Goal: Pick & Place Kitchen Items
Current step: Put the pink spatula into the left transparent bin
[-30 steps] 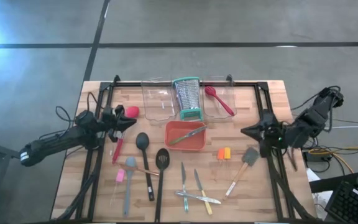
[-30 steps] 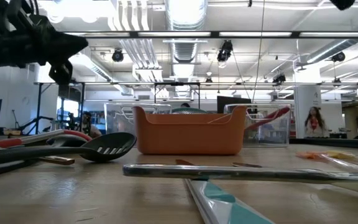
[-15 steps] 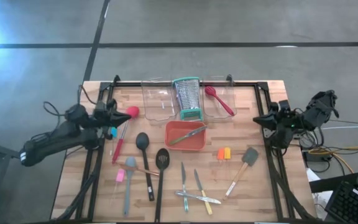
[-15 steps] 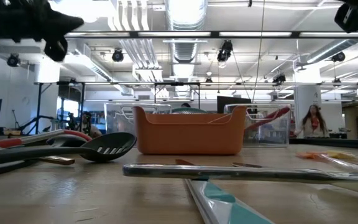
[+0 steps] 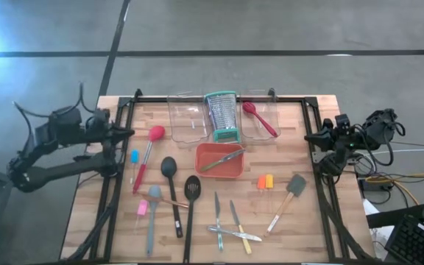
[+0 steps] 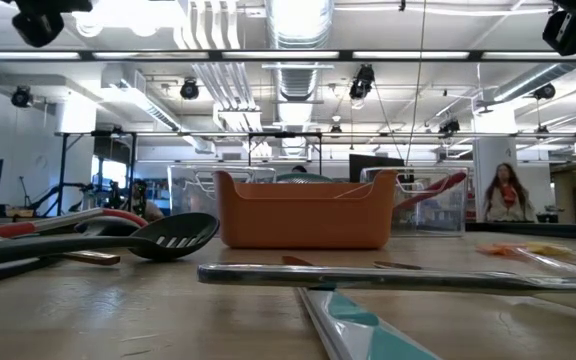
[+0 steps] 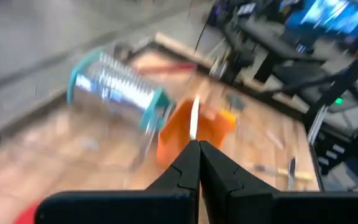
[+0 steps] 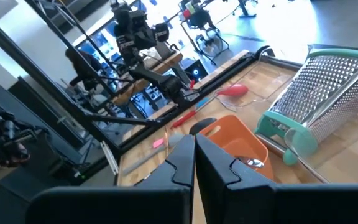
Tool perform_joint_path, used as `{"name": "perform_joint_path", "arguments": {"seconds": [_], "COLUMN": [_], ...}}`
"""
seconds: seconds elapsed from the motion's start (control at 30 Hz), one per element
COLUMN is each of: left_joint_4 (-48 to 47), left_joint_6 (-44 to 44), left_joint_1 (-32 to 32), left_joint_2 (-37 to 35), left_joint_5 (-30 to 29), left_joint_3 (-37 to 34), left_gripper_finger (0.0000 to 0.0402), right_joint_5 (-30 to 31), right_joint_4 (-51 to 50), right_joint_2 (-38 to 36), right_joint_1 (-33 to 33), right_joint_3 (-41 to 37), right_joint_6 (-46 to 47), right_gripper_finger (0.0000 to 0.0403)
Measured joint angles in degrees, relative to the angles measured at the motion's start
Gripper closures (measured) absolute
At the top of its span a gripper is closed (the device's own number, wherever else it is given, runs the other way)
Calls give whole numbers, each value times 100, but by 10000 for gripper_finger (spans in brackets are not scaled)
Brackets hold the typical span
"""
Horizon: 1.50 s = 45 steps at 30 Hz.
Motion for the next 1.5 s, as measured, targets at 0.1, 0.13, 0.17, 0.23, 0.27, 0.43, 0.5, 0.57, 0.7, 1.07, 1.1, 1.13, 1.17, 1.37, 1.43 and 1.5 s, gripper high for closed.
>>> {"name": "perform_joint_path", "arguments": {"seconds": [0.1, 0.13, 0.17, 0.23, 0.27, 0.43, 0.5, 0.57, 0.7, 1.07, 1.1, 1.13, 1.17, 1.37, 1.43, 1.5], "left_joint_4": [-669, -854, -1012, -1170, -1147, -1006, -991, -994, -992, -1210, -1271, -1355, -1429, -1446, -1421, -1412], "left_joint_6": [-37, -38, -28, 70, 89, 89, 51, -96, -701, -3293, -3464, -3660, -3836, -4499, -4647, -4767], "left_joint_1": [-51, -96, -168, -399, -569, -1946, -2710, -3529, -4979, -6312, -6314, -6315, -6314, -6325, -6328, -6329], "left_joint_2": [544, 720, 877, 1133, 1237, 1686, 1887, 2104, 2504, 3138, 3169, 3175, 3171, 3367, 3443, 3543], "left_joint_5": [78, 132, 165, 199, 201, -216, -567, -1004, -1993, -1659, -1649, -1650, -1650, -1429, -1157, -926], "left_joint_3": [363, 461, 546, 681, 732, 852, 852, 852, 852, 821, 801, 790, 778, 509, 367, 213], "left_gripper_finger": [395, 395, 395, 395, 395, 395, 395, 396, 396, 382, 380, 377, 373, 329, 305, 281], "right_joint_5": [0, 0, 0, 0, 0, 0, 0, 0, 0, -2, -2, 0, 0, 0, -1, -1], "right_joint_4": [0, 0, 0, 0, 0, 0, 0, 0, 0, 0, 0, 0, 0, 0, 0, 0], "right_joint_2": [2, 2, 2, 2, 2, 0, 0, 0, 0, 0, 0, 0, 0, 0, 0, 0], "right_joint_1": [0, 0, 0, 0, 0, 0, 0, 0, 0, 0, -2, 0, 0, -1, 0, 0], "right_joint_3": [0, -2, -2, -4, -4, -4, -4, -4, -4, -4, -4, -4, -4, -4, -4, -4], "right_joint_6": [0, 0, 0, 0, 0, 0, 0, 0, 0, 0, 0, 0, 0, 0, 1, 0], "right_gripper_finger": [394, 394, 394, 394, 394, 394, 394, 394, 394, 394, 394, 394, 394, 394, 394, 394]}}
